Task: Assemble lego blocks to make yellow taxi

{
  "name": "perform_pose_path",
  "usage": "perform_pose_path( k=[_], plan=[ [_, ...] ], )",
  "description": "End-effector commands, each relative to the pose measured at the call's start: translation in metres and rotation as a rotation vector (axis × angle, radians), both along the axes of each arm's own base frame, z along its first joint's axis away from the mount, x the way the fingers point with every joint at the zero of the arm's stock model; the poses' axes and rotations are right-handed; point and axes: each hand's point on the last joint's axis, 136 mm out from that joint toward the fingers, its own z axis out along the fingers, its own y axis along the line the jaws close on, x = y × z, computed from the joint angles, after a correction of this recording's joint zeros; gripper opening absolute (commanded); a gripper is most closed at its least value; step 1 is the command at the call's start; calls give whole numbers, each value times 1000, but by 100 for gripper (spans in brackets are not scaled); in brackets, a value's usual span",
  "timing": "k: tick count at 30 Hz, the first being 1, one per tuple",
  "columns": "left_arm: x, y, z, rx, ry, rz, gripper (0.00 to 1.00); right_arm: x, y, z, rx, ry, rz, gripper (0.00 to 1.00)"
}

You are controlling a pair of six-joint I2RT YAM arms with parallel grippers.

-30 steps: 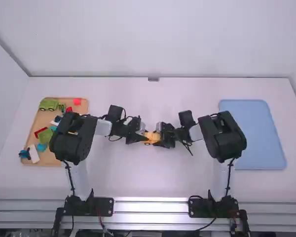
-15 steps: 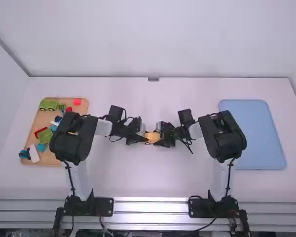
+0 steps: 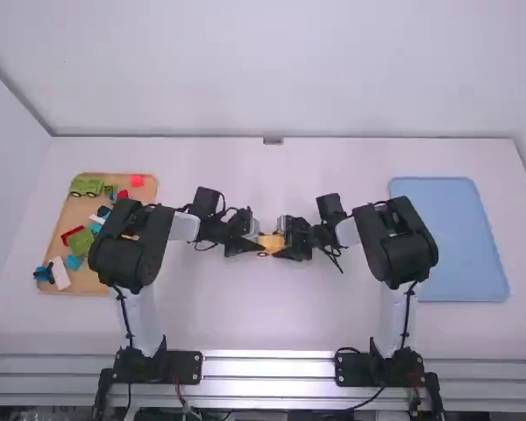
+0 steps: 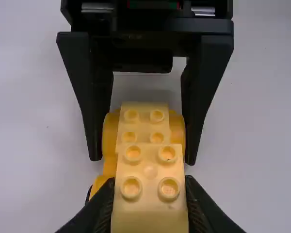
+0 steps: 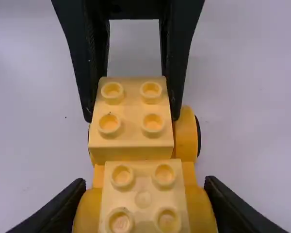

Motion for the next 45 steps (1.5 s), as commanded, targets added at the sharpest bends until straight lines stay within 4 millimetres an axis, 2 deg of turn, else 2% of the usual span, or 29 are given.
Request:
perform_pose_path(
  k=[1, 13, 16, 21, 26, 29, 33, 39, 45],
  plan=[
    [-2, 0, -20, 105, -12, 13, 5, -6, 5, -5, -11, 28, 12, 22],
    [-1, 0, -20, 107, -16, 14, 6, -7, 5, -6, -12, 29, 13, 22],
    [-1, 1, -21, 112, -16, 17, 2, -6, 2, -6, -14, 36, 6, 22],
    [-2, 0, -20, 107, -7, 14, 2, -7, 2, -7, -19, 40, 6, 23],
    [-1, -2, -7, 86, 3, 28, 2, -7, 2, -7, -17, 32, 14, 23],
    [3, 2, -12, 126, -7, 48, 2, -7, 2, -7, -17, 32, 12, 24],
    [-3, 4, -16, 140, 27, 48, 2, -8, 3, -7, -20, 31, 14, 24],
    [5, 2, -9, 119, -24, 51, 2, -7, 2, -7, -20, 32, 13, 24],
    [1, 3, -12, 127, 2, 46, 2, -7, 2, -7, -19, 31, 13, 24]
  ],
)
